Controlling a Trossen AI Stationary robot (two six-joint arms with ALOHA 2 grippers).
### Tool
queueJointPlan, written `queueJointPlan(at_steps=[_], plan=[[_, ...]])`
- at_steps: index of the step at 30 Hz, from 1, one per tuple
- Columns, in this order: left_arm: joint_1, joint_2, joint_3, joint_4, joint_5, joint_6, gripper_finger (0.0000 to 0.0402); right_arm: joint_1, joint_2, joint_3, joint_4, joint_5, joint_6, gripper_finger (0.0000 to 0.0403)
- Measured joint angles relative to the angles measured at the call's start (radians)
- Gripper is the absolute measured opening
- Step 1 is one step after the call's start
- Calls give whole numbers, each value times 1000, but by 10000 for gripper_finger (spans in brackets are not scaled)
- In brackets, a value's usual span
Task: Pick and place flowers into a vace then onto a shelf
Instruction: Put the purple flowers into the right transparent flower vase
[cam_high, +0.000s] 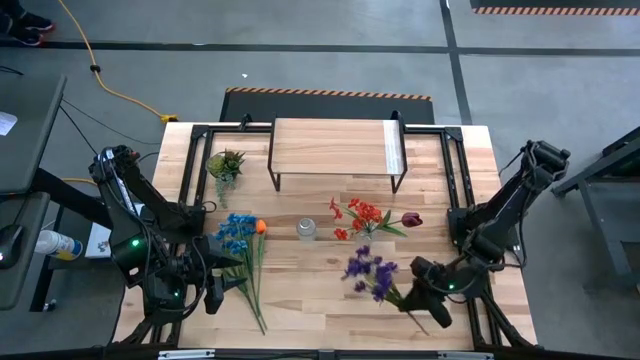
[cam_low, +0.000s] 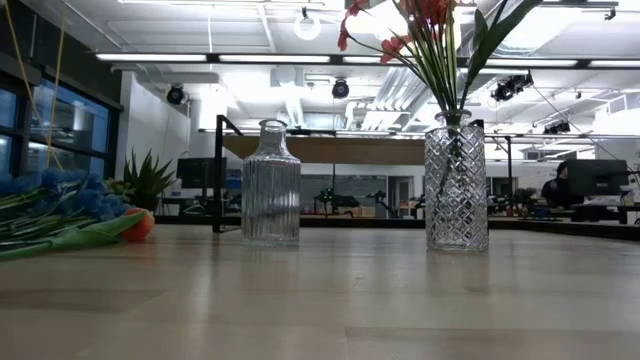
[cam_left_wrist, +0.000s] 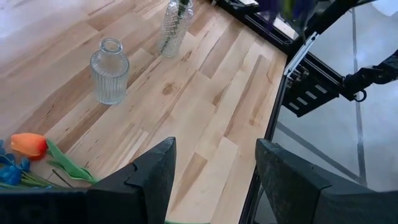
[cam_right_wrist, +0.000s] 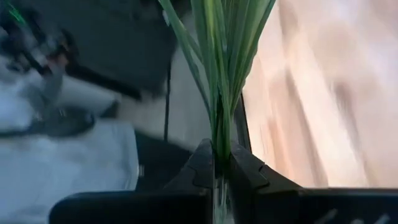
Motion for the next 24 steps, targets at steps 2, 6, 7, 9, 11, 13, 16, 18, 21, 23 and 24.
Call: queueJointPlan(at_steps=[2,6,7,9,11,13,16,18,21,23,24], plan=[[0,0,0,0,0,0,253,0,0,0,59,75,-64,10],[0,0,0,4,-4,0,253,0,0,0,206,202,-233,10],[0,0,0,5,-4,0,253,-3,0,0,246,234,-286,10],[0,0,0,5,-4,0,253,-12,0,0,334,283,-404,10],[0,0,0,6,-4,0,253,-24,0,0,447,312,-547,10],[0,0,0,6,-4,0,253,-38,-1,0,557,316,-694,10],[0,0,0,7,-4,-1,253,-53,-1,0,703,303,-898,10],[0,0,0,7,-3,-6,253,-60,-1,0,779,287,-1022,10],[0,0,0,7,-3,-17,253,-72,-1,0,849,258,-1174,10],[0,0,0,7,-3,-23,253,-81,-1,0,884,228,-1244,10],[0,0,0,7,-3,-23,253,-86,-1,0,900,212,-1271,10]])
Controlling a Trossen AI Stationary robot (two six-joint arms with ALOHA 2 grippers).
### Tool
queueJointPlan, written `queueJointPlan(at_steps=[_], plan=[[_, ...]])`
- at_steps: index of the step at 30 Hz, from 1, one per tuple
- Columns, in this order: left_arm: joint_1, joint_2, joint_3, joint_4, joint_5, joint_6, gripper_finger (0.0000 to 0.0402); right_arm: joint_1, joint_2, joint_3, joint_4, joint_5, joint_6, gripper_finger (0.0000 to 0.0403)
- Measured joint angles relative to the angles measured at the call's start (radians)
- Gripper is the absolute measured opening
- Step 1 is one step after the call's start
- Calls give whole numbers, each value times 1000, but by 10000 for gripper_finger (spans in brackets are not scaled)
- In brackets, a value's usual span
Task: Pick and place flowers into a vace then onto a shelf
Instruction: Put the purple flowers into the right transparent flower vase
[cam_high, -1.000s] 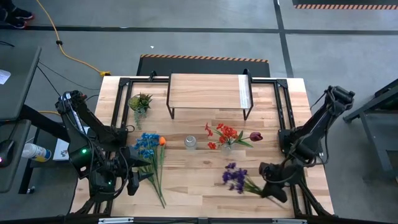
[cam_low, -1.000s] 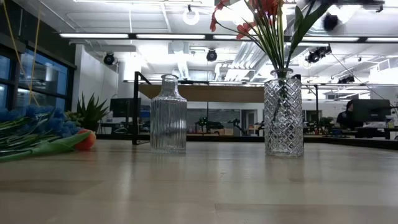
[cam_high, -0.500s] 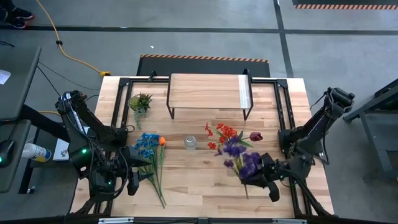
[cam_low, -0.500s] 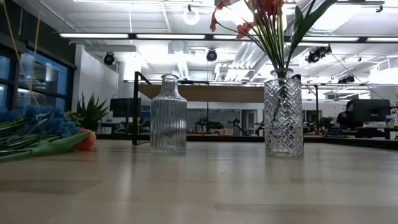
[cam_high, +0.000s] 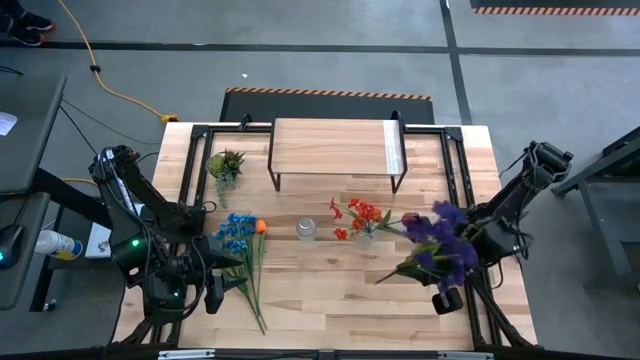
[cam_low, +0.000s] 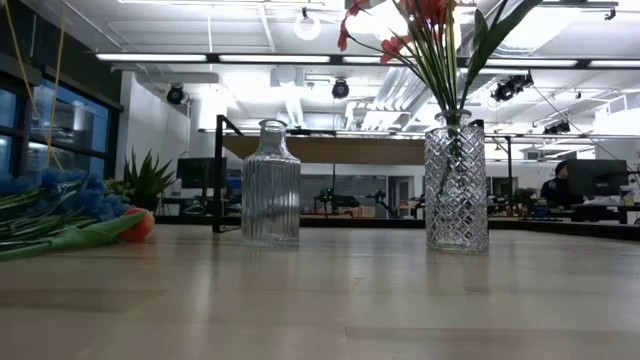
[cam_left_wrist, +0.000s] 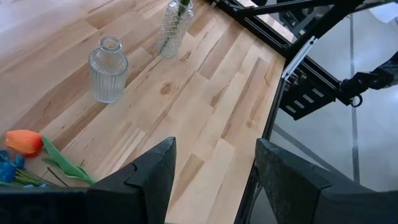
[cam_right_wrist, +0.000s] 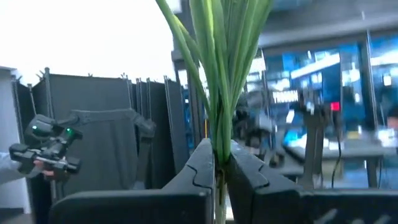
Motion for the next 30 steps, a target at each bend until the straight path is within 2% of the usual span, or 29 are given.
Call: queueJointPlan(at_steps=[7,11,24,30], plan=[[0,0,0,0,0,0,253,-26,0,0,62,-67,-149,10],[0,0,0,-1,-7,0,253,-45,-14,0,75,-145,-197,10],[0,-1,0,-1,-13,0,253,-71,-136,0,75,-623,-284,10],[0,-1,0,-1,-15,-4,253,-70,-149,0,64,-622,-179,10]])
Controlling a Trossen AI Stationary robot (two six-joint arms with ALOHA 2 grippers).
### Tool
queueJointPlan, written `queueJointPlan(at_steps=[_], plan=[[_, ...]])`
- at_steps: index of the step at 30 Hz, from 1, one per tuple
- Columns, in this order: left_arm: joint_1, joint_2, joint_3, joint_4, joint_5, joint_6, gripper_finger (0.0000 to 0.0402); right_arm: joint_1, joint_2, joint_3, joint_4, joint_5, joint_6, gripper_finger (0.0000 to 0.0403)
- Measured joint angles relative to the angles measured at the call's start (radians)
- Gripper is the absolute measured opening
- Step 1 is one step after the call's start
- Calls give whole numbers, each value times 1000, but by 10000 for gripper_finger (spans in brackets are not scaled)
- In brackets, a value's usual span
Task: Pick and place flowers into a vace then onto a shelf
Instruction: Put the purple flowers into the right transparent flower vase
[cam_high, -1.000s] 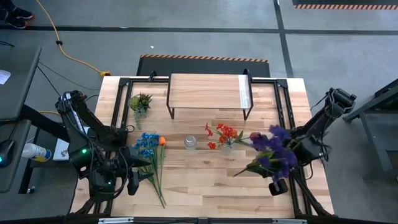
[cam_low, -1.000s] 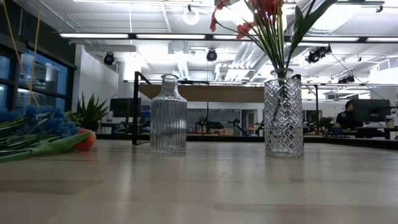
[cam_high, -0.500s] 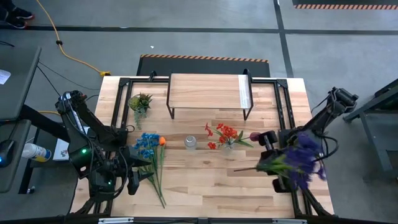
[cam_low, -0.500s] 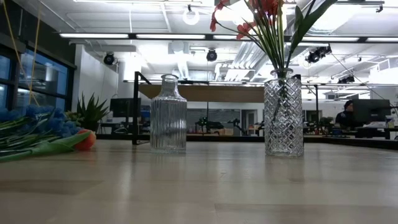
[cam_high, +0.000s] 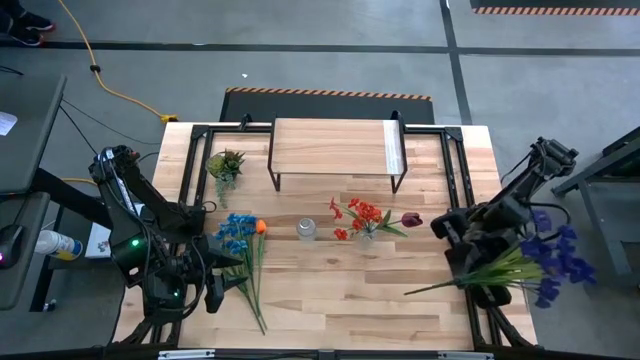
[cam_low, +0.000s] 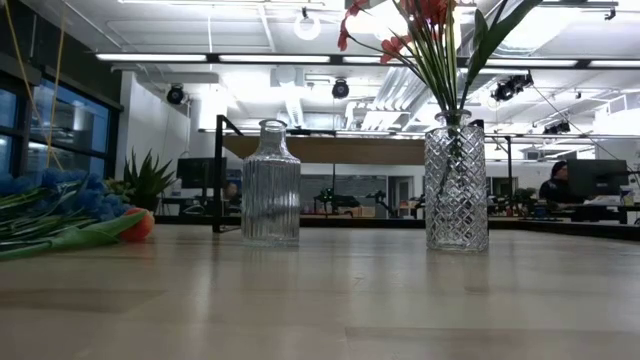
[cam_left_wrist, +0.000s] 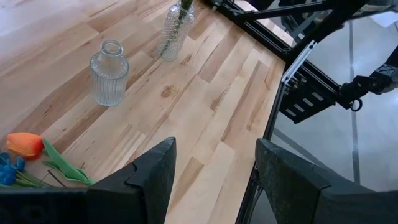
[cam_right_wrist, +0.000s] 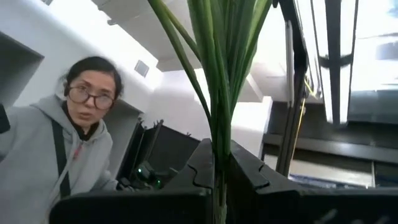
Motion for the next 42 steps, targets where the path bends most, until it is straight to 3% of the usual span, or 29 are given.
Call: queueJointPlan(at_steps=[23,31,42], plan=[[0,0,0,-8,-11,1,253,0,0,0,2,24,-20,10],[0,0,0,-8,-27,4,253,0,0,0,2,175,-43,10],[0,0,0,-8,-28,4,253,0,0,3,9,479,-75,10]])
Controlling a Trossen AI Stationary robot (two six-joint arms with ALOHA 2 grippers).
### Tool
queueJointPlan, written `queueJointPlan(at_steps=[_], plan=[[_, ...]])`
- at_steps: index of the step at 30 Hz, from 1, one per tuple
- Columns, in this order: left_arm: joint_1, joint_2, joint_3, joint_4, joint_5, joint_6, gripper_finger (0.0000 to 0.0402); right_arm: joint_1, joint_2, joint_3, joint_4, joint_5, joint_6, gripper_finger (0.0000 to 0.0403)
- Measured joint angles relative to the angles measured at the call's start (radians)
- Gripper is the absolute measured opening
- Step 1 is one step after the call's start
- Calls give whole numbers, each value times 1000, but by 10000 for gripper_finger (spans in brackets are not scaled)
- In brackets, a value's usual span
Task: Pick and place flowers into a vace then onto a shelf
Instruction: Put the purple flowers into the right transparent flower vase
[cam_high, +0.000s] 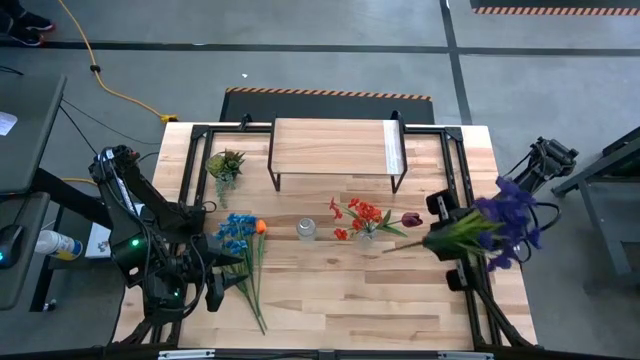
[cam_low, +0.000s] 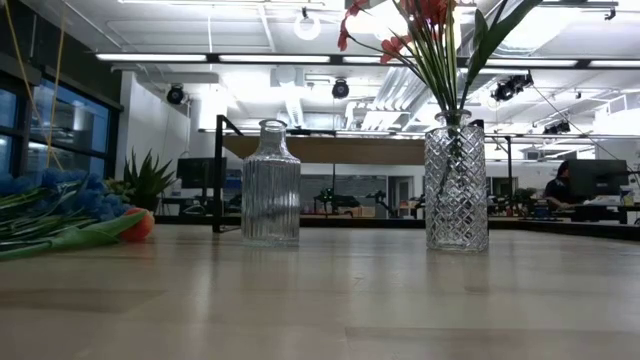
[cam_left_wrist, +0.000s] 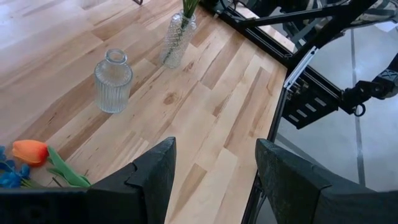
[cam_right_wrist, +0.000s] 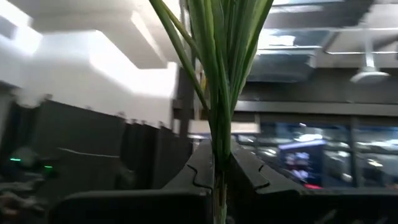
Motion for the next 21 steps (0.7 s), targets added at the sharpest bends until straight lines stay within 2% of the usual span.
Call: queueJointPlan(at_steps=[5,13,16,21], plan=[[0,0,0,0,-2,0,253,0,0,81,-93,121,-53,10],[0,0,0,0,-15,0,253,-1,28,312,-455,260,-95,10],[0,0,0,0,-22,0,253,-1,52,397,-590,286,-77,10],[0,0,0,0,-26,0,253,-1,94,510,-789,415,2,10]])
